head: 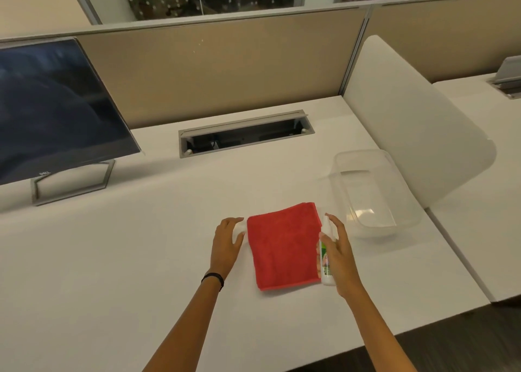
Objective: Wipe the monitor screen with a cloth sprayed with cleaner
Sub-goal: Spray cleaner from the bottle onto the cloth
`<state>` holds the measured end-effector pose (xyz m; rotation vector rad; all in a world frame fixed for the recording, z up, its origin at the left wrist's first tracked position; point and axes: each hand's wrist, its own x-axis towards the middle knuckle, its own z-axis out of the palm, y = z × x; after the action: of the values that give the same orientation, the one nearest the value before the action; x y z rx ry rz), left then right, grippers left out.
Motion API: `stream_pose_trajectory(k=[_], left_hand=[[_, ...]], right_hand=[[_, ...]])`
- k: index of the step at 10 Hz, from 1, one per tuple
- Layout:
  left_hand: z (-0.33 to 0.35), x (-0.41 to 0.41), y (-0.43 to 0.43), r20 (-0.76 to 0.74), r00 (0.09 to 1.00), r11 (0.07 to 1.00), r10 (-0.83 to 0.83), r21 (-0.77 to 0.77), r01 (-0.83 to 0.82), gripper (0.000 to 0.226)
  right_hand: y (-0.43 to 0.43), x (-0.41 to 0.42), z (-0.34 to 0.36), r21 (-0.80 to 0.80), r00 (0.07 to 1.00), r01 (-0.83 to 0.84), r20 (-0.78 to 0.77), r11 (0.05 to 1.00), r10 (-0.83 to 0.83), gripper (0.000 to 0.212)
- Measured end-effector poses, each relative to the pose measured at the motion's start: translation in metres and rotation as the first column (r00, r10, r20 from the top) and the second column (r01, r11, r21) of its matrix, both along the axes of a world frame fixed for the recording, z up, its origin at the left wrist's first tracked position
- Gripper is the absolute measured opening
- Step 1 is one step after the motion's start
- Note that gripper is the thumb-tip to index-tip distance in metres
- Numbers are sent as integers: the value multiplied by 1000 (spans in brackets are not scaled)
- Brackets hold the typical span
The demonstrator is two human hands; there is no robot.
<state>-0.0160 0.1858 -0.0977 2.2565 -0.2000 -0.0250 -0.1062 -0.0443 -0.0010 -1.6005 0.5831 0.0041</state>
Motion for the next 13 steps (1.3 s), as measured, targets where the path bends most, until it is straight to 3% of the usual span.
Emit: stream_pose_trajectory(k=[1, 2, 4, 5, 7, 8, 12, 13], left_hand=[[-5, -13, 2, 4, 1000, 1000, 20, -10, -20, 28], [-13, -27, 7, -26, 996, 997, 82, -4, -82, 34], [-33, -47, 36, -98, 976, 972, 195, 155, -178, 54], [-43, -50, 48, -179, 978, 964, 111, 260, -61, 61], [-42, -44, 49, -249, 965, 947, 76, 322, 9, 68], [-41, -43, 51, -258, 964, 946, 62, 323, 25, 69], [-41, -44, 51, -251, 966, 946, 56, 323, 29, 68], [-40, -45, 51, -249, 967, 945, 56, 327, 29, 68]], right_hand=[[1, -7, -4, -328, 984, -159, 25, 931, 177, 42], [4, -15, -14, -532, 936, -303, -12, 791, 350, 48], [5, -18, -25, -593, 912, -353, -45, 723, 408, 51], [6, -18, -29, -608, 911, -341, -25, 717, 412, 51], [5, -13, -32, -632, 911, -334, -25, 699, 412, 46], [4, -13, -35, -655, 906, -338, -33, 675, 422, 35], [-1, -1, -30, -656, 925, -275, 18, 703, 379, 37], [-1, 8, -25, -680, 904, -309, 7, 665, 427, 29]])
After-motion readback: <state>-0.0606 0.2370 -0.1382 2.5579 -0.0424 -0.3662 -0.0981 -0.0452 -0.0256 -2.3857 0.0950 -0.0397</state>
